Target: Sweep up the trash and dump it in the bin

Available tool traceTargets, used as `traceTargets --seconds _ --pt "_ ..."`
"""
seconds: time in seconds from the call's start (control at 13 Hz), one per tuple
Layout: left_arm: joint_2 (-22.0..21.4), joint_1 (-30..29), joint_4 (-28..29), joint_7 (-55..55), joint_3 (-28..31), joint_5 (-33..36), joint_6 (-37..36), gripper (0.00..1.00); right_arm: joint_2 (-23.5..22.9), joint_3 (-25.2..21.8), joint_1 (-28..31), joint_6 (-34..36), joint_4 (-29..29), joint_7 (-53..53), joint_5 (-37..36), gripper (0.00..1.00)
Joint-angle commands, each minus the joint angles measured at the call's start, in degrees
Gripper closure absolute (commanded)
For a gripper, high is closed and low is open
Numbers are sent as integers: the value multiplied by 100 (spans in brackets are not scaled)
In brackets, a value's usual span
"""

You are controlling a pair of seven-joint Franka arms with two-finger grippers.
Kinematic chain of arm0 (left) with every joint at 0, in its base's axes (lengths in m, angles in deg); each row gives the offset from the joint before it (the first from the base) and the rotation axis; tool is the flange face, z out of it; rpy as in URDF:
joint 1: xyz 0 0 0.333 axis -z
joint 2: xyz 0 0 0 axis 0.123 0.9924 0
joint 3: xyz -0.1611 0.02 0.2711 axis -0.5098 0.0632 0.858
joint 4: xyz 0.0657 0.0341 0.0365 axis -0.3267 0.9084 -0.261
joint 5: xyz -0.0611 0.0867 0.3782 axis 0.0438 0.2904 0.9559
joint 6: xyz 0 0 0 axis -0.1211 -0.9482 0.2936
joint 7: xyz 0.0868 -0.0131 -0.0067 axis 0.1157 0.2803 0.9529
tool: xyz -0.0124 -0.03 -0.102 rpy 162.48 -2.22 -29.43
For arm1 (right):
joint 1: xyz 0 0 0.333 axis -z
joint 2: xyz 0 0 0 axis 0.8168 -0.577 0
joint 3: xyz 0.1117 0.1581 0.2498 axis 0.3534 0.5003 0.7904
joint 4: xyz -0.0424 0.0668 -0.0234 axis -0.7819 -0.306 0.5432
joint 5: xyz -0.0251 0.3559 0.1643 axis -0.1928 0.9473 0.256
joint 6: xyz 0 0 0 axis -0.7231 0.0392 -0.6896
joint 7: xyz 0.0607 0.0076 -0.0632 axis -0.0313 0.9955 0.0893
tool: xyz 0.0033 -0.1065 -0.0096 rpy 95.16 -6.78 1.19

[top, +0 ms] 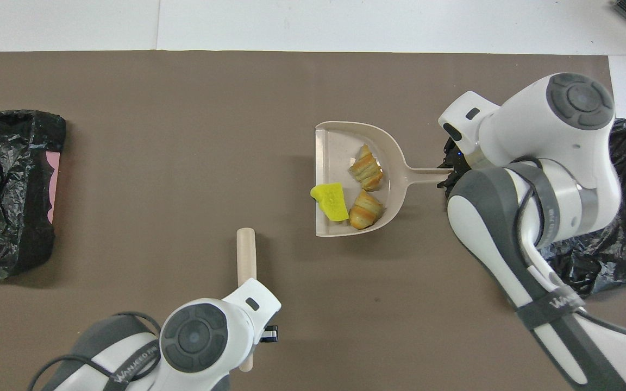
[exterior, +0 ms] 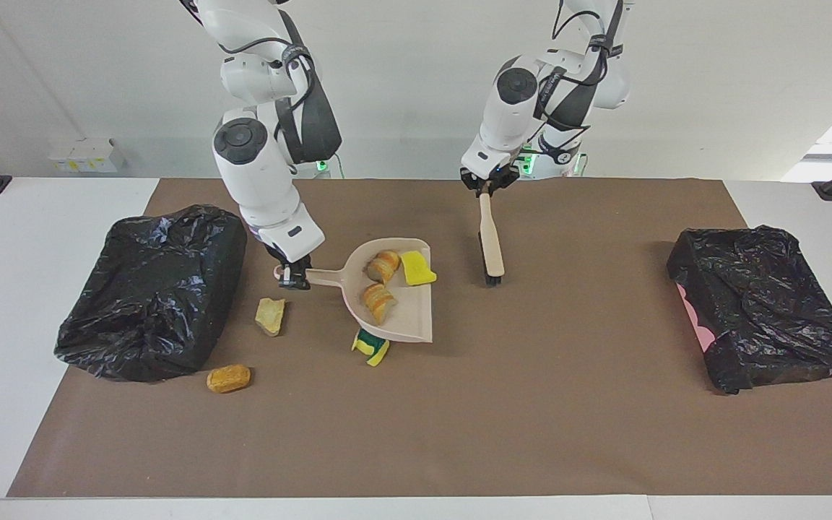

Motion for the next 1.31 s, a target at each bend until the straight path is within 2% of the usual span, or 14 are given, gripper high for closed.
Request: traceTargets --seconds 0.0,0.15,0.39,0.69,0.85,0.93,1.0,1.08,1.16,1.24 --pt "-391 830 514 847 57 84 450 100 47 37 438 427 -344 547 106 100" --pt "-365 1349 803 1445 48 93 950 100 38 28 790 586 -573 899 70 100" --pt "-286 1694 989 1825 39 93 1312 100 116 11 1133 788 -740 1032 -78 100" --pt "-268 1695 1042 1826 39 84 1305 100 143 11 1845 912 -881 1532 -342 100" --pt "-225 1651 1024 1739 39 75 1313 96 143 11 2178 894 -881 1927 -841 100" --pt "-198 1633 1016 1729 48 75 1313 80 143 11 2476 825 -882 2242 -966 100" --pt "-198 1624 998 1703 48 75 1304 72 143 11 2688 798 -882 2550 -1011 100" --pt "-172 1624 972 1703 48 75 1321 56 143 2 2838 789 -882 2735 -1115 100" --pt "-111 1616 954 1668 57 75 1322 50 143 11 2996 754 -882 2868 -1290 100" --pt "-101 1581 945 1528 57 75 1322 33 143 11 3102 684 -890 2965 -1492 100"
